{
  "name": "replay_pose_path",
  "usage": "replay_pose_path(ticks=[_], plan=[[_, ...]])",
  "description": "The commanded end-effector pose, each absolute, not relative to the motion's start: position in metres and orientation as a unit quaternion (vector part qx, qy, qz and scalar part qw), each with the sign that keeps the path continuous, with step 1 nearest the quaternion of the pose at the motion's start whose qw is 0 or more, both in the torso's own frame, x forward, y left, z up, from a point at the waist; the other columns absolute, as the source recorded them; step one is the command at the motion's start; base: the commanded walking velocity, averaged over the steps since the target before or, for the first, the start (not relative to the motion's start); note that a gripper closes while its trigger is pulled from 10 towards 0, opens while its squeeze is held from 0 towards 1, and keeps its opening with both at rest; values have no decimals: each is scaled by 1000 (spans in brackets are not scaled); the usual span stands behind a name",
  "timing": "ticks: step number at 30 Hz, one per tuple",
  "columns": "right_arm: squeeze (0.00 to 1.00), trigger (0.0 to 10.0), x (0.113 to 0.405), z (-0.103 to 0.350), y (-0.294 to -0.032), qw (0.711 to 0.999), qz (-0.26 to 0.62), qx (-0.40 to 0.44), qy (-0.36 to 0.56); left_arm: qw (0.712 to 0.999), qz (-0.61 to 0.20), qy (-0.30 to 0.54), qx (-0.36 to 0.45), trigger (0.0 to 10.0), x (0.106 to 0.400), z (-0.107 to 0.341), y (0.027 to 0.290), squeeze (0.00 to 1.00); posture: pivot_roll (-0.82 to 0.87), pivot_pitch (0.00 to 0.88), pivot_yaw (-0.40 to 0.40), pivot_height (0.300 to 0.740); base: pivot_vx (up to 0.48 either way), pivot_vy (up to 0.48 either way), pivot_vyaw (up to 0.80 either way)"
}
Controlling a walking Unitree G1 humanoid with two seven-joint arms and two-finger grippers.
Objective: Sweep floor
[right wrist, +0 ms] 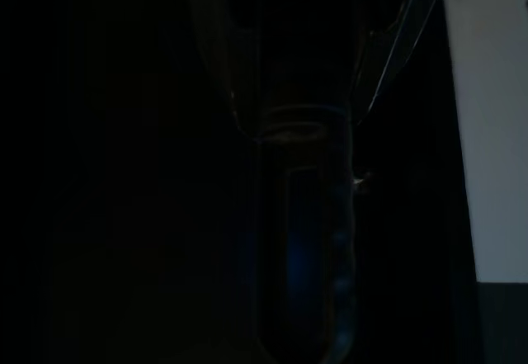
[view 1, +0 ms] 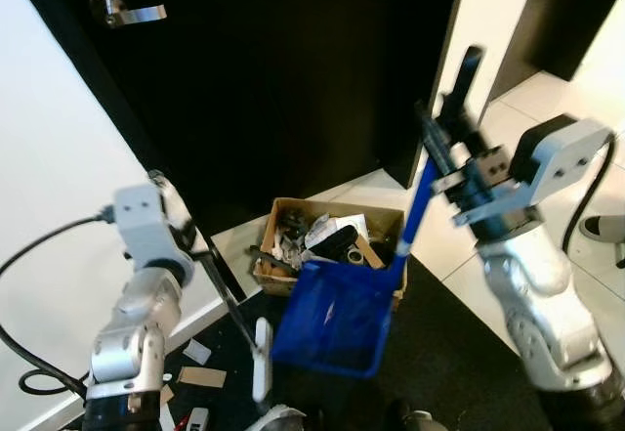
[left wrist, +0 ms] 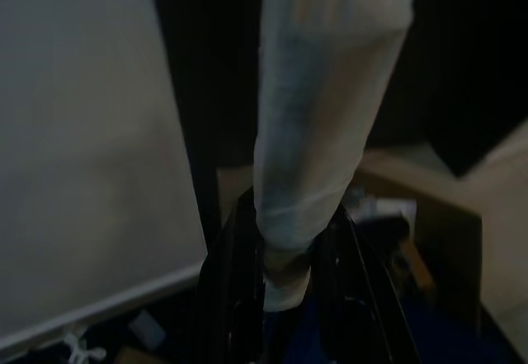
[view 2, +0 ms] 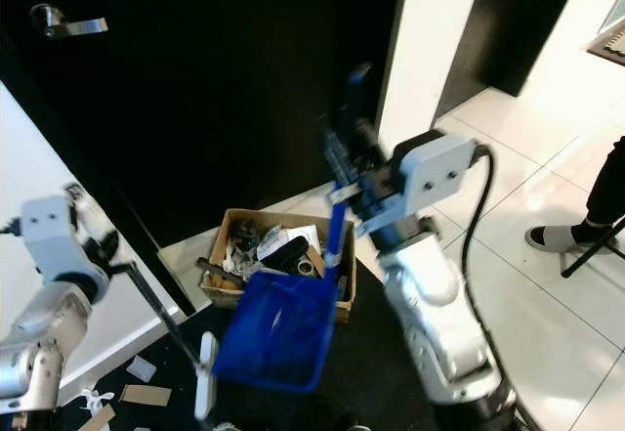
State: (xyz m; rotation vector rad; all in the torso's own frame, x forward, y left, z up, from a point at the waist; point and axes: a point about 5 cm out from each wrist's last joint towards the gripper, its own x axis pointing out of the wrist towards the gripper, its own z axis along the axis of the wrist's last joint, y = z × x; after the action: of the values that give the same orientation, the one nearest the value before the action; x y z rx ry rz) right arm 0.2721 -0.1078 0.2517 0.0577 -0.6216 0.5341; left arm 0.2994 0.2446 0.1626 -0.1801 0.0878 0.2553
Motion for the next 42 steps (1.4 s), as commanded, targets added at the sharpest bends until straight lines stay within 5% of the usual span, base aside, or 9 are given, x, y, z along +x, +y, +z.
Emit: replay_pose_path(ticks=[1,13,42], plan=[[0,10000,268,246,-102,915,271,27,-296,984,151,45,-83,10000,297,160,254,0,31,190,85,740,0,0,0],[0,10000,264,175,-87,948,262,20,-181,984,166,61,-22,10000,281,143,263,0,43,192,80,740,0,0,0],[0,10000,294,103,-105,964,193,-119,-140,991,106,81,2,10000,271,122,239,0,81,183,84,740,0,0,0]])
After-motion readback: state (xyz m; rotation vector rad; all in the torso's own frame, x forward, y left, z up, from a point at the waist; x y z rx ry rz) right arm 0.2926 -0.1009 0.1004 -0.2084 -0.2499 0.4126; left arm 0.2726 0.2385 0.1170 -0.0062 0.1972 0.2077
